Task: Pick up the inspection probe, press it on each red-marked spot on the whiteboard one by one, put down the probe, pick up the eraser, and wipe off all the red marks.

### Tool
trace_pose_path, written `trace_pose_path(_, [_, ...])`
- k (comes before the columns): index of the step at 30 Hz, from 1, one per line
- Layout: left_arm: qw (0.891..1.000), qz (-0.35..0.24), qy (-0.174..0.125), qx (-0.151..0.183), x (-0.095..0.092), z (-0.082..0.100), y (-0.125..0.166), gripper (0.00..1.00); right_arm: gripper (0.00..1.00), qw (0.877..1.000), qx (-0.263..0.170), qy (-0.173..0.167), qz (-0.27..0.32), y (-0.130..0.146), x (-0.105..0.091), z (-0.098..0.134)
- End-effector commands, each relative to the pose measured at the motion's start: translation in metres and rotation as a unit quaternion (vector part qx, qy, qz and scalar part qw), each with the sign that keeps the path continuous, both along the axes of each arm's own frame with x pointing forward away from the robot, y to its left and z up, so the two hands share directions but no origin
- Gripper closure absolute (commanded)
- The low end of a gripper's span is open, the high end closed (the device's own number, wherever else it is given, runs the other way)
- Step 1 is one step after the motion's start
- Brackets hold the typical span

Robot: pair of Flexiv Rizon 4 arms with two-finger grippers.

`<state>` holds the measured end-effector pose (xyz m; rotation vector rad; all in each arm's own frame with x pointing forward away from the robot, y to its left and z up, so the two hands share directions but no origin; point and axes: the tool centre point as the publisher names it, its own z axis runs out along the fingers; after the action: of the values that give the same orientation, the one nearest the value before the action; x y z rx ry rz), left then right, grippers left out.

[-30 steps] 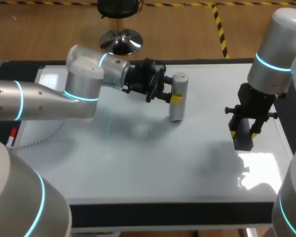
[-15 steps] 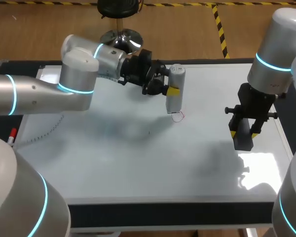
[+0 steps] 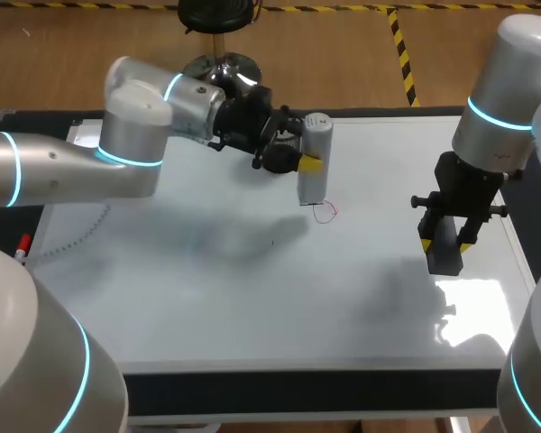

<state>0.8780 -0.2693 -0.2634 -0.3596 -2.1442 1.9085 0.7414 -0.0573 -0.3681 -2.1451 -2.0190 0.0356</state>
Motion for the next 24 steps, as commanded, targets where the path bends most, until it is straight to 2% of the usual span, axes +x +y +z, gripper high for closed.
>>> trace_pose_path(1, [1.0, -0.007, -0.007, -0.011, 0.002, 0.012, 0.01, 1.0, 1.0, 1.0, 0.001, 0.0, 0.001, -0.001, 0.0, 0.001])
trace_pose_path(10, [1.0, -0.012, -0.017, -0.012, 0.007, 0.027, 0.029, 1.0, 1.0, 1.0, 0.001, 0.0, 0.001, -0.001, 0.0, 0.001])
trace_pose_path(24, [1.0, -0.006, -0.015, -0.018, 0.002, 0.025, 0.065, 1.0, 1.0, 1.0, 0.001, 0.0, 0.001, -0.001, 0.0, 0.001])
